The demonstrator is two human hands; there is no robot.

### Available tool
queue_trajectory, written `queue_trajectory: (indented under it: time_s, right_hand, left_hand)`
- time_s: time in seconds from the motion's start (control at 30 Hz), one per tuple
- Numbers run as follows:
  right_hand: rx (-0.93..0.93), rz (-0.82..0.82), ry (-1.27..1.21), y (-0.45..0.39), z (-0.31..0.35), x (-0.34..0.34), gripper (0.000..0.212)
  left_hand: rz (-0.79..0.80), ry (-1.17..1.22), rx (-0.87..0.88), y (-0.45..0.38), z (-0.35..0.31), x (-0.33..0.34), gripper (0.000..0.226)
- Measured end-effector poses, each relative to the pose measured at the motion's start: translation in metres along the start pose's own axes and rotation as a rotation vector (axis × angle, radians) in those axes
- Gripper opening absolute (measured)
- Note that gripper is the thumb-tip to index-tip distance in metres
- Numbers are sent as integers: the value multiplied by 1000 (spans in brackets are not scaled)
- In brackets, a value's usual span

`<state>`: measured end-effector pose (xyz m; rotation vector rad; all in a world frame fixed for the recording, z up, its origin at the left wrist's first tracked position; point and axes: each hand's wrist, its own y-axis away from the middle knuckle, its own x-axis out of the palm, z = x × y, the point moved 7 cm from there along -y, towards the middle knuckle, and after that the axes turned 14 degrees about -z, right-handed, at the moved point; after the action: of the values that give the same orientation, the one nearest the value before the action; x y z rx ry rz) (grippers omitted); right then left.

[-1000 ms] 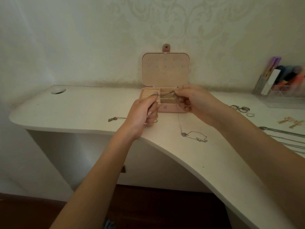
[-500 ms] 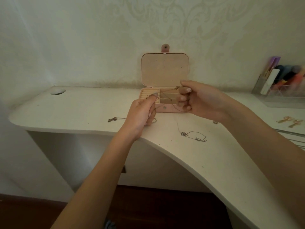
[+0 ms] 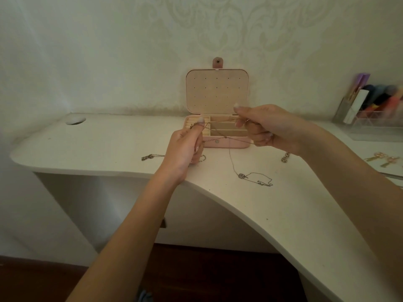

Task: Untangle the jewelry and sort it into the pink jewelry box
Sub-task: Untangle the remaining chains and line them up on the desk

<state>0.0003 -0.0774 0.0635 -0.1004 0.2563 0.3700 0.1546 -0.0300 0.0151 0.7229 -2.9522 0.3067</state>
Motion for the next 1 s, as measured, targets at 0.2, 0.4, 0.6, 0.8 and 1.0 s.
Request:
queue_trajectory:
  time_s: [0.2,0.4,0.6,0.8,1.0]
  right_hand:
    - [-187,-79,405,-2,1,2,30]
    - [-356,-177,533,-7,7,-3,13]
    - [-492,-230,716,-7,9,4,6]
    - [-412,-102,633,-3,3,15,34]
    - [-385,-62,847,-5,-12,26,43]
  left_hand:
    - [13,45,0,0,-3,1,62]
    - [-47,38,3,-4,-1,-3,60]
    - [31,285,-78,-3,-2,0,46]
    - [40,357,-181,-1,-1,1,37]
    - [68,239,-125,1,-3,2,31]
